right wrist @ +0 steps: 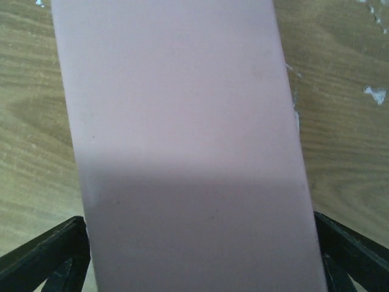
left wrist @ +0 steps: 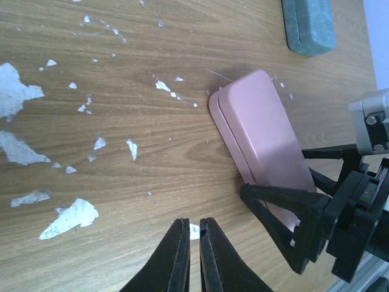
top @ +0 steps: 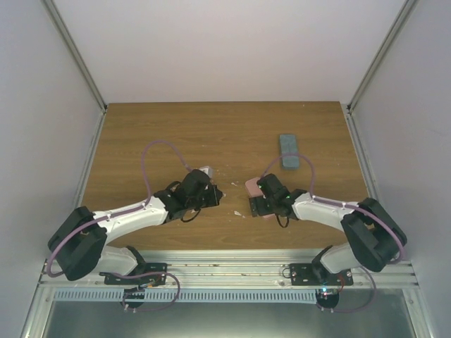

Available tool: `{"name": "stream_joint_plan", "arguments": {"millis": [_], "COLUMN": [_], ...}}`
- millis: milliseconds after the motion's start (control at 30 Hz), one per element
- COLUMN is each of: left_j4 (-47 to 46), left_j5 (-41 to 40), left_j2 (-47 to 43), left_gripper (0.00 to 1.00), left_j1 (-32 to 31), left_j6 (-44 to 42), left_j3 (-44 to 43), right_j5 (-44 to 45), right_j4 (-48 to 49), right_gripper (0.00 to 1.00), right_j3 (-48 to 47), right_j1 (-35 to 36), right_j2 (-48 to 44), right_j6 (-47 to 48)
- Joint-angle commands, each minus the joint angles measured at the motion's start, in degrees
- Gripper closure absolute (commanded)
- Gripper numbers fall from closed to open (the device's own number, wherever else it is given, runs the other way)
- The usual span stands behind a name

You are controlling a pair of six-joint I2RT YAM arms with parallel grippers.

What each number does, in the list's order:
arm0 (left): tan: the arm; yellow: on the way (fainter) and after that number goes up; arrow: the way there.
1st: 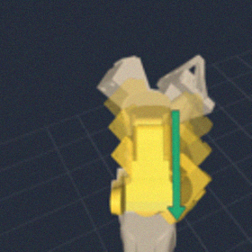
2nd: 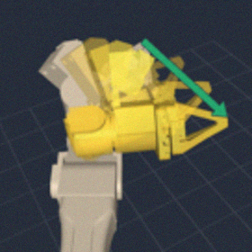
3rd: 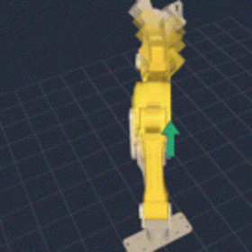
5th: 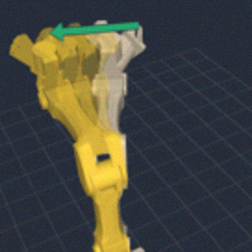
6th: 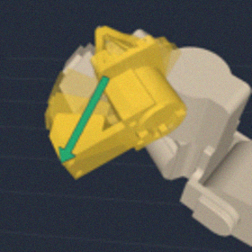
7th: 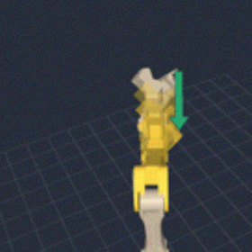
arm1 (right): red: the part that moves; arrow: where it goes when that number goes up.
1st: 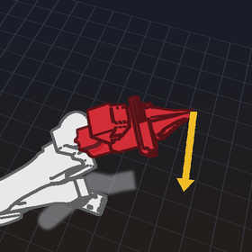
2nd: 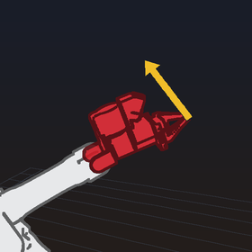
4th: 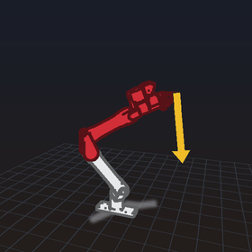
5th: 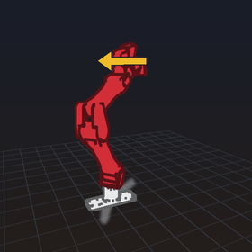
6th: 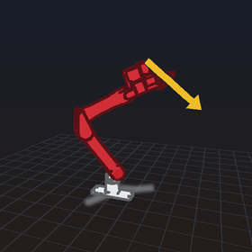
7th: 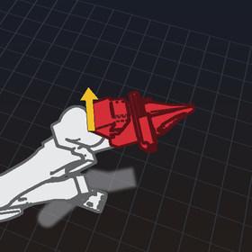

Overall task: Organize the sunglasses
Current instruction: Move the sunglasses case at the center of the board.

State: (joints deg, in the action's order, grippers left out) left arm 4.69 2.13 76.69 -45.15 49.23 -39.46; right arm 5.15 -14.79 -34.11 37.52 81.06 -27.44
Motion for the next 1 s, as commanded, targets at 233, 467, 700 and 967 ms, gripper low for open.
{"name": "stream_joint_plan", "arguments": {"millis": [233,467,700,967], "left_j4": [-0.7,0.5,2.5,3.0], "left_j5": [0.7,1.1,1.5,2.6], "left_j2": [-3.9,-5.4,-8.4,-10.6], "left_gripper": [0.91,0.90,0.87,0.87], "left_j1": [3.3,4.1,4.3,4.3], "left_j6": [-1.9,-2.2,-1.7,-0.5], "left_j3": [2.2,2.6,3.6,5.4], "right_j5": [13.6,20.2,18.9,16.6], "right_j4": [-8.1,-5.5,1.1,1.8], "right_gripper": [0.37,0.37,0.37,0.36], "right_j3": [-7.7,-16.1,-26.5,-35.6], "right_j1": [4.6,1.9,-5.9,-11.0], "right_j2": [11.0,12.7,21.1,30.7], "right_j6": [-8.7,-7.2,-3.4,-0.7]}}
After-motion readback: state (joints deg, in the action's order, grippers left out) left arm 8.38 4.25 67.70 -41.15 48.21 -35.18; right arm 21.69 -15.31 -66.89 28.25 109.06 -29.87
